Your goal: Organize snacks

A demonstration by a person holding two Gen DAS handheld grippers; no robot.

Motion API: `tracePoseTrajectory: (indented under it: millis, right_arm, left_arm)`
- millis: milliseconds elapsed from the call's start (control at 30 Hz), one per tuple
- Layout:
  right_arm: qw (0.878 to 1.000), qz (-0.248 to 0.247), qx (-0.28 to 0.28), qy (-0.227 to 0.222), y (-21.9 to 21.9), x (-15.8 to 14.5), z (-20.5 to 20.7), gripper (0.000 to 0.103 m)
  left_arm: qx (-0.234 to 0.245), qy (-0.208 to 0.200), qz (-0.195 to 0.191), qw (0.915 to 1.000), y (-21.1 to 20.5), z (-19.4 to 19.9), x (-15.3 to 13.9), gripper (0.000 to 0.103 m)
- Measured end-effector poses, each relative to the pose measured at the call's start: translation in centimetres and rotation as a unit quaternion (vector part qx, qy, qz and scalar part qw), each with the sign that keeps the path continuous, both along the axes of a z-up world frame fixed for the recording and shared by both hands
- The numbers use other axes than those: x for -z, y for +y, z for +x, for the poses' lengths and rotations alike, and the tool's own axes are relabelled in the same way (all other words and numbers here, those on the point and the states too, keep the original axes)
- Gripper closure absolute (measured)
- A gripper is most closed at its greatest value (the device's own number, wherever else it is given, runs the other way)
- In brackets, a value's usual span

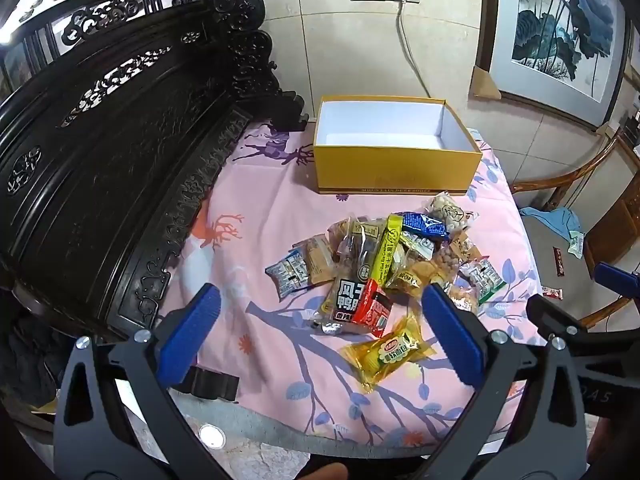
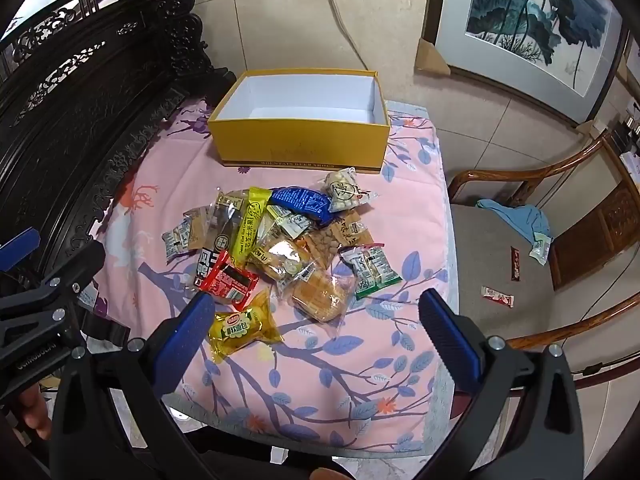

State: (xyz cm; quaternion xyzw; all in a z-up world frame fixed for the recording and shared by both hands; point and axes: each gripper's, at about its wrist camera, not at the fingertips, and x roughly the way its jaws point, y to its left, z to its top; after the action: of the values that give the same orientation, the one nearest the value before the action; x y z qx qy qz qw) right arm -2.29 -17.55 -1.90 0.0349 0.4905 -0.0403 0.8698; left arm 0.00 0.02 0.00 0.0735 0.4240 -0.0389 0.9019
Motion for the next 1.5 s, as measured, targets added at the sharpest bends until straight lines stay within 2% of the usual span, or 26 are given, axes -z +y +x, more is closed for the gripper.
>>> tracePoseTrajectory:
  millis: [200,233,567,1167,1333,1500]
  right_arm:
    - [1.0,-0.001,0.0,0.0,0.2,0.1,-0.2,0.001]
    - [1.0,-0.001,0.0,0.0,0.2,0.1,-0.2,0.001]
    - [1.0,0.0,0.001,0.003,0.4,0.1,-0.3,0.001]
    - [1.0,0.005,-0.002,0.007,0.4,0.3,-0.2,0.001]
    - [1.0,0.007,-0.004,0.007,0.4,0.3,-0.2,0.001]
    - [1.0,0.007,-0.004,0.006,0.4,0.3,-0.2,0.001]
  left_arm:
    - [0.008,-0.001,0.008,0.9999,-0.4,-0.2,-0.1,0.002]
    - [-0.001,0.001,-0.003,1.0,0.3,-0.4,0.1,0.002]
    - [-0.006,0.006,-0.011,0.9999,1.0,-0.5,0.5,0.002]
    - [-0.002,0.012,-0.012,0.9999,0.9,-0.6,0.7,0.002]
    - [-0.008,0.021,-0.031,0.9993,1.1,-0.5,0.9,0.002]
    - [-0.026,0.006,-0.002,0.9996,0.9,-0.6,0.8,0.002]
